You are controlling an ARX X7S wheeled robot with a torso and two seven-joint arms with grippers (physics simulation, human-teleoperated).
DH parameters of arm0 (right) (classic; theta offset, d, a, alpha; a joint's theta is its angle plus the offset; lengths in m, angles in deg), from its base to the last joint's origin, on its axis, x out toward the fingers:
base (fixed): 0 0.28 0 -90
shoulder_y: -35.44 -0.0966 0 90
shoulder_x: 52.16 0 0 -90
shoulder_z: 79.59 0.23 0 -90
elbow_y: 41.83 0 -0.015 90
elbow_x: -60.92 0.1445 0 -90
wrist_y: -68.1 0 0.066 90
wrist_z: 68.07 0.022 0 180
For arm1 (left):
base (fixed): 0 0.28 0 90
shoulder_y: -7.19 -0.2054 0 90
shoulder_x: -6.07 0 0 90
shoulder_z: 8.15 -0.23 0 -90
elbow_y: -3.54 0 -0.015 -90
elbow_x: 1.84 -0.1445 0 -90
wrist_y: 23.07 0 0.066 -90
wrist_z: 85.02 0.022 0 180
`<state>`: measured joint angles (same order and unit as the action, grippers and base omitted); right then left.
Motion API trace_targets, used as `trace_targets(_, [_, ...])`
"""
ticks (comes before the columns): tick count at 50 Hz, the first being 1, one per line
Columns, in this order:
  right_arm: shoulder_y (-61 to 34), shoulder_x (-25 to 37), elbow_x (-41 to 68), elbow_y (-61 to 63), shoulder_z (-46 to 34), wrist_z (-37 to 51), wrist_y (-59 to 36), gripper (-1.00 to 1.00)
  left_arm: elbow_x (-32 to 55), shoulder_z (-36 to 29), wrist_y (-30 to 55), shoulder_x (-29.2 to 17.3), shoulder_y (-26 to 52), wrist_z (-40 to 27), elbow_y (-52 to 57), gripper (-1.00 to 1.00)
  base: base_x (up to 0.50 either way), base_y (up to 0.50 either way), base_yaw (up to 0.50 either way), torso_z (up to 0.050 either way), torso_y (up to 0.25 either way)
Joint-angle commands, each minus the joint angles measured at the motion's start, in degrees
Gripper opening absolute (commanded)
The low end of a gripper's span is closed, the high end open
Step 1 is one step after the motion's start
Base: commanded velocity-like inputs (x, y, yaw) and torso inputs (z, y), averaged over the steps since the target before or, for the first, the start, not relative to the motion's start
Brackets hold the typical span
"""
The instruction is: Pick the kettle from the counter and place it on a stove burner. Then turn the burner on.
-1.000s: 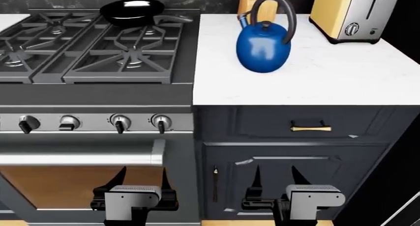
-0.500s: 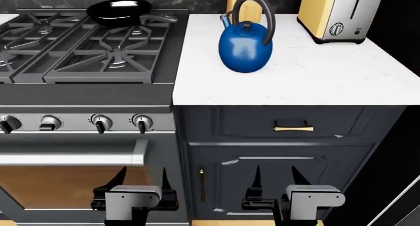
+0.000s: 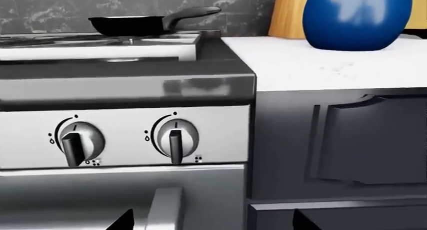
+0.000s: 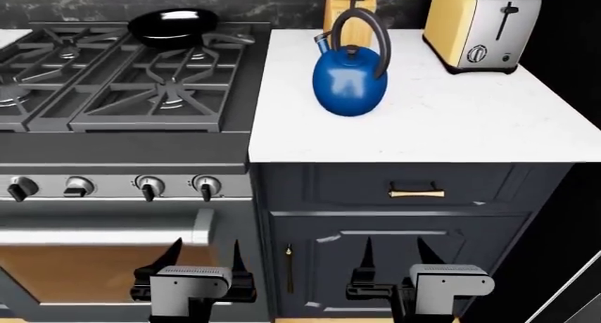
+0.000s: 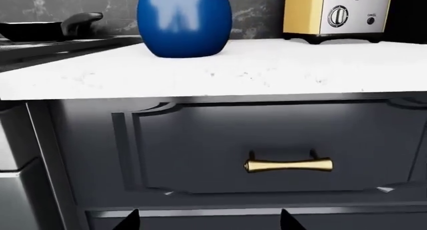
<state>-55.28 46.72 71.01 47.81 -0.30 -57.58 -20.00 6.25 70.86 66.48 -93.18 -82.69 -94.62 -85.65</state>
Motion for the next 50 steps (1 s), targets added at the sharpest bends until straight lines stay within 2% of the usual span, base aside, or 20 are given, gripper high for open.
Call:
trace_targets(1, [-0.07,0.34,0.42,0.05,-0.38,0.45,-0.05,1.0,0.4,-0.46,0.15,-0.34,0.1,-0.34,0.1,1.0,0.0,0.0,0.0,0.05,0.027])
trace_targets(30, [-0.19,1.07,1.02,0.21,-1.2,1.59,0.8,1.0,1.69,-0.95,-0.24,-0.91,0.22,-1.43,0.38,1.0,0.0,0.0,0.0,0.05,0.029])
trace_targets(31, [0.13,1.13,1.38,1.11,-0.86,1.74,1.17,1.0,5.49,-0.28,1.26,-0.79,-0.22,0.05,2.26,1.0,0.0,0.0,0.0,0.0,0.0])
trace_targets(34, [1.96,1.62,3.28,7.87,0.21,2.9,-0.52,1.0,6.99,0.22,5.22,-1.95,-0.95,-1.24,10.33,1.0,0.0,0.0,0.0,0.0,0.0])
trace_targets(41, [2.29,5.67,5.18,32.85,-0.35,8.51,-21.24,1.0,12.27,1.93,20.15,-8.49,0.33,-3.46,31.03,1.0,0.0,0.0,0.0,0.0,0.0])
trace_targets(43, [1.66,6.92,7.57,38.87,0.21,9.24,-27.1,1.0,14.82,3.36,24.52,-9.62,2.05,-4.36,34.33,1.0,0.0,0.0,0.0,0.0,0.0])
trace_targets(46, [0.38,8.15,10.29,44.12,1.71,10.49,-33.14,1.0,13.93,2.98,27.13,-11.58,4.07,-4.82,36.81,1.0,0.0,0.0,0.0,0.0,0.0])
trace_targets(50, [-4.44,9.62,18.46,53.19,6.91,14.04,-46.59,1.0,15.84,4.28,33.26,-14.3,8.01,-5.68,41.6,1.0,0.0,0.0,0.0,0.0,0.0])
